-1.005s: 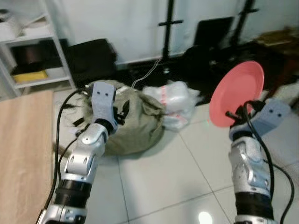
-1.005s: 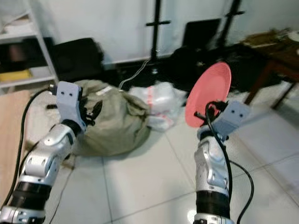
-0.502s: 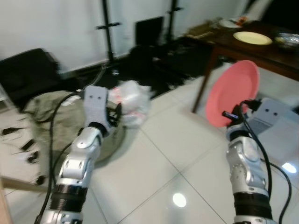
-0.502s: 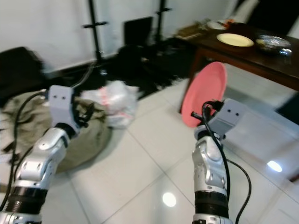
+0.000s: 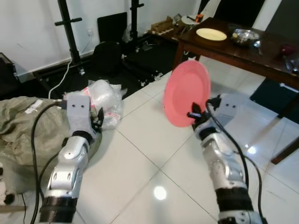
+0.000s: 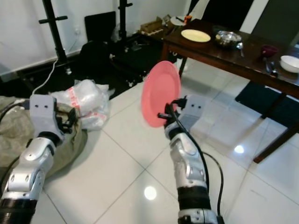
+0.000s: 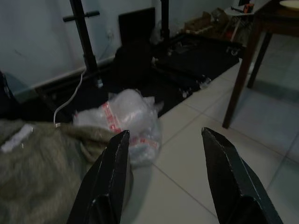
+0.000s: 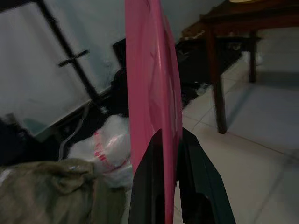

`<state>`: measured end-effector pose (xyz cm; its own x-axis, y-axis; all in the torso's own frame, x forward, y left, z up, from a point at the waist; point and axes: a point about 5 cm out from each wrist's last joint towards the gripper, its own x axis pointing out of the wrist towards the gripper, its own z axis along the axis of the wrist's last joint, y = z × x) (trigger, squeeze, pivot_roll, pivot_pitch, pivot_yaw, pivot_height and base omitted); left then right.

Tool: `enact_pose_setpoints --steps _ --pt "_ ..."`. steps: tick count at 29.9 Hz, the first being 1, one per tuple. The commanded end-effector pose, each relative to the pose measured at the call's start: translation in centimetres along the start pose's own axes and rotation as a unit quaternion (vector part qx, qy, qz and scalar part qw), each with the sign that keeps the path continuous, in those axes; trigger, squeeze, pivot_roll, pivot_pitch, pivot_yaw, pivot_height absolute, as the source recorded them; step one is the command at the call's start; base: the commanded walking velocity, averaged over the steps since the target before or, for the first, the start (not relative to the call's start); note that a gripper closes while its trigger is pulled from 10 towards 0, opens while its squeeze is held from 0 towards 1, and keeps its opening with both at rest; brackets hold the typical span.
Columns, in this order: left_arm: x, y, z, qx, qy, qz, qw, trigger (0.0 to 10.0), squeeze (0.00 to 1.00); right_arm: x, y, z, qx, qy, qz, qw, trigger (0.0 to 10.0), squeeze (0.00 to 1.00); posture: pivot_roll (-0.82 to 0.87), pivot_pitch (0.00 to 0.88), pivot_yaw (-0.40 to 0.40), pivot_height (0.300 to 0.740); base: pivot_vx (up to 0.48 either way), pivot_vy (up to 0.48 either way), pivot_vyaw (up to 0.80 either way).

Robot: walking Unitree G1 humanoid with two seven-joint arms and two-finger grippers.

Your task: Setting the table

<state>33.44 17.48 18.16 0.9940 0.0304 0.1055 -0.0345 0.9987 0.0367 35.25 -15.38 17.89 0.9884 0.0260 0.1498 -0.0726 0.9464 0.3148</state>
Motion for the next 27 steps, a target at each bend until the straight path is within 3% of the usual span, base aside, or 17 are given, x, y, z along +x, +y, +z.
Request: enact_pose_setpoints --steps 1,9,27 --pt "0.2 -0.6 -0.2 0.008 0.002 -0.013 1.0 10.0 0.0 -0.3 -0.8 0.0 -0.002 -0.004 -0.016 1.0 10.0 0.0 -0.06 0.048 0.044 0.74 0.469 0.0 0.0" --pt "0.4 -1.8 0.0 0.013 -0.003 -0.037 0.999 10.0 0.0 -0.8 -2.2 0.3 -0.005 -0.01 -0.039 0.999 10.0 0.0 -0.07 0.048 0.058 0.74 0.467 0.0 -0.8" --pt "0.7 -2.7 0.2 0.013 -0.012 -0.057 0.998 10.0 0.0 -0.6 -2.7 0.7 -0.013 -0.019 -0.053 0.998 10.0 0.0 -0.08 0.042 0.066 0.74 0.464 0.0 -0.8"
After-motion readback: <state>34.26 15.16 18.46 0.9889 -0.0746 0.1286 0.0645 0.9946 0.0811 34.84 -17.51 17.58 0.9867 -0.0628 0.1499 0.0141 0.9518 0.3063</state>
